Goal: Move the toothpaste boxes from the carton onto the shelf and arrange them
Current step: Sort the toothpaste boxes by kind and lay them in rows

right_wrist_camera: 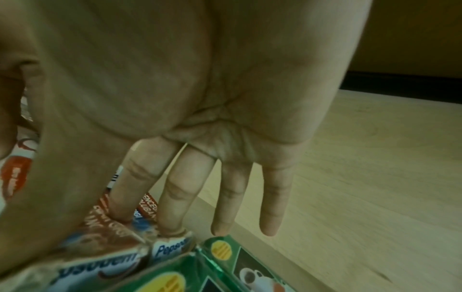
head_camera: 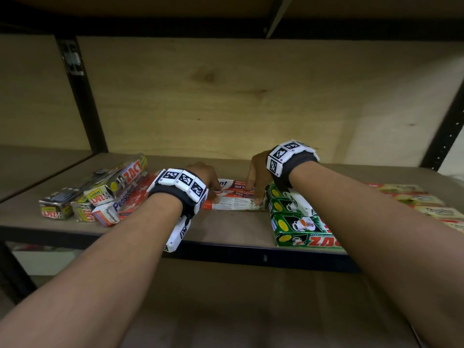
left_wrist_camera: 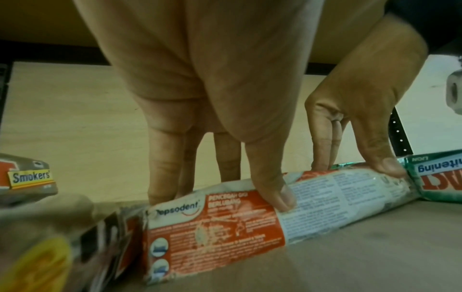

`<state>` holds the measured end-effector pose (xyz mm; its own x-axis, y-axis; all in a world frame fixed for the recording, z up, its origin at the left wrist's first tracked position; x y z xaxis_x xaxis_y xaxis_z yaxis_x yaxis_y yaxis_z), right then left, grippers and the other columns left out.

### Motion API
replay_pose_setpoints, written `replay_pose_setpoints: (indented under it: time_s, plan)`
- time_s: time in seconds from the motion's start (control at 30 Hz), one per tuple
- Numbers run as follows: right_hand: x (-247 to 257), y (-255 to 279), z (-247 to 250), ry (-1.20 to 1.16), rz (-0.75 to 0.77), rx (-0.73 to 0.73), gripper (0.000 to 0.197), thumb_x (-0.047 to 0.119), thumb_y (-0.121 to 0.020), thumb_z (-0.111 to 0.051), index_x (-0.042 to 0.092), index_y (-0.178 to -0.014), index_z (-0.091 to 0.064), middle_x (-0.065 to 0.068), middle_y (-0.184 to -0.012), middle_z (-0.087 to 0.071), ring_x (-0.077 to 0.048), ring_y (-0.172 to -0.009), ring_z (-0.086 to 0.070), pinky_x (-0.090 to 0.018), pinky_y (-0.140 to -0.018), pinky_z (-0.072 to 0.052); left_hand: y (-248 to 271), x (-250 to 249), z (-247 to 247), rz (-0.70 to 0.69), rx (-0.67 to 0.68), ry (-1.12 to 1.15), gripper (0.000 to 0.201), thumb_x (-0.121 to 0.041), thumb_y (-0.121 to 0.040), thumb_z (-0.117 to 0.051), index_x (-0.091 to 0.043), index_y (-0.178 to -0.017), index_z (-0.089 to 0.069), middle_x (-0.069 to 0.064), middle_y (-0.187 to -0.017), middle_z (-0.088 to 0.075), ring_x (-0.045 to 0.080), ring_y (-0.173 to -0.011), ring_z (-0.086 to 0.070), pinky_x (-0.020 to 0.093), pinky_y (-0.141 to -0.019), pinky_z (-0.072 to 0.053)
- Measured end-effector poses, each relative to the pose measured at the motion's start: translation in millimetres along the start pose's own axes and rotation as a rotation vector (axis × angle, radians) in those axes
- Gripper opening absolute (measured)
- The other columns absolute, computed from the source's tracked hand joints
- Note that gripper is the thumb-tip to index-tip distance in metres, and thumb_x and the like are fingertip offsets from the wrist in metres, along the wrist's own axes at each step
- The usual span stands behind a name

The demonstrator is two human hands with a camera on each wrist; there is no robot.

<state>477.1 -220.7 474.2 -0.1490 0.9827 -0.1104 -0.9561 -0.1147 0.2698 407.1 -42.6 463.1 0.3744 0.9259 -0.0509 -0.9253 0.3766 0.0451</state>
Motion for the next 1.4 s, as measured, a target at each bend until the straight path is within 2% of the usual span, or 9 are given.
replay_pose_setpoints:
  time_s: [0.13,0.3,0.47,0.6,0.8,0.97,1.1,1.2,1.4]
  plan:
    - [13.5,63.6,-0.5,-0.040,0.109,0.056,0.068,0.074,-0.028,-0.086,0.053,-0.092,-0.075,0.017,-0.110,-0.070,-0.013,-0.098,-0.066,-0.034,-0.090,-0.054,2.4,-1.8,3.0,-0.039,0.002,-0.021,0.044,-0.044,-0.081,-0.076,-0.024,-0.119,-0.071,-0.002,-0.123,-0.068,0.021,-0.108,-0.064,0.025,-0.092,-0.048]
    - [6.7,85.7,10.3,-0.196,0.098,-0.060,0.023,0.051,-0.069,-0.080,0.036,-0.086,-0.081,0.014,-0.104,-0.072,-0.009,-0.093,-0.064,-0.031,-0.088,-0.054,13.3,-9.4,4.6,-0.112,0.017,-0.024,0.039,-0.042,-0.082,-0.074,-0.028,-0.118,-0.071,-0.006,-0.116,-0.071,0.018,-0.104,-0.066,0.028,-0.090,-0.051]
    - [18.2,77.5,5.0,-0.151,0.147,-0.084,0.030,0.027,-0.088,-0.066,0.031,-0.117,-0.072,0.012,-0.116,-0.063,-0.012,-0.101,-0.057,-0.024,-0.088,-0.046,30.7,-9.3,10.4,-0.117,-0.067,0.035,0.040,-0.045,-0.082,-0.073,-0.047,-0.121,-0.064,-0.011,-0.116,-0.069,0.016,-0.106,-0.065,0.026,-0.088,-0.050]
    - [21.2,70.7,-0.4,-0.127,0.169,-0.077,0.028,0.025,-0.086,-0.067,0.036,-0.112,-0.073,0.008,-0.126,-0.065,-0.017,-0.108,-0.062,-0.026,-0.091,-0.049,37.5,4.5,11.8,-0.009,-0.133,0.042,0.059,-0.057,-0.078,-0.072,-0.039,-0.133,-0.058,-0.011,-0.141,-0.053,0.015,-0.128,-0.051,0.021,-0.095,-0.038]
    - [18.9,66.5,-6.7,-0.144,0.181,-0.064,0.031,0.023,-0.086,-0.069,0.037,-0.114,-0.073,0.013,-0.125,-0.065,-0.011,-0.110,-0.058,-0.020,-0.091,-0.044,32.7,15.9,9.3,0.037,-0.040,0.071,0.059,-0.068,-0.072,-0.070,-0.044,-0.125,-0.062,-0.012,-0.137,-0.058,0.016,-0.123,-0.055,0.026,-0.101,-0.044]
    - [17.6,72.1,-7.0,-0.128,0.199,-0.077,0.034,0.022,-0.088,-0.068,0.034,-0.120,-0.070,0.011,-0.129,-0.063,-0.013,-0.116,-0.058,-0.019,-0.093,-0.042,35.7,10.6,10.5,0.054,-0.065,0.082,0.051,-0.061,-0.073,-0.073,-0.042,-0.120,-0.067,-0.007,-0.133,-0.061,0.019,-0.117,-0.060,0.022,-0.094,-0.045]
    - [21.5,79.4,-5.0,-0.118,0.204,-0.101,0.036,0.019,-0.088,-0.067,0.032,-0.122,-0.069,0.006,-0.130,-0.064,-0.016,-0.116,-0.060,-0.025,-0.097,-0.048,42.4,5.0,8.0,0.059,-0.086,0.068,0.046,-0.055,-0.080,-0.067,-0.038,-0.123,-0.066,-0.005,-0.135,-0.060,0.021,-0.118,-0.059,0.030,-0.100,-0.047]
    - [27.6,88.0,-2.1,-0.109,0.193,-0.125,0.033,0.023,-0.089,-0.064,0.034,-0.119,-0.069,0.006,-0.130,-0.064,-0.018,-0.114,-0.061,-0.025,-0.091,-0.048,57.6,8.8,18.4,0.057,-0.114,0.005,0.038,-0.043,-0.090,-0.060,-0.034,-0.126,-0.064,-0.007,-0.136,-0.058,0.020,-0.121,-0.057,0.029,-0.098,-0.044]
    - [59.2,113.4,11.4,-0.079,0.230,-0.158,0.030,0.026,-0.092,-0.063,0.032,-0.121,-0.068,0.005,-0.134,-0.060,-0.019,-0.117,-0.058,-0.024,-0.092,-0.044,99.7,44.6,40.1,0.114,-0.121,-0.077,0.027,-0.040,-0.089,-0.056,-0.033,-0.112,-0.069,-0.003,-0.111,-0.067,0.024,-0.098,-0.065,0.034,-0.081,-0.054]
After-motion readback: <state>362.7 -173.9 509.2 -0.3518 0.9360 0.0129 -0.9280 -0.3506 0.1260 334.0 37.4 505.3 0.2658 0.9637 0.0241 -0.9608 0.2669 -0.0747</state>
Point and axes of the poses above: each hand's wrist, its own y-axis away from the middle knuckle, its own z-axis out of the back of the hand, x = y × z, the point moved 6 cm from there along -y, towards the middle knuckle
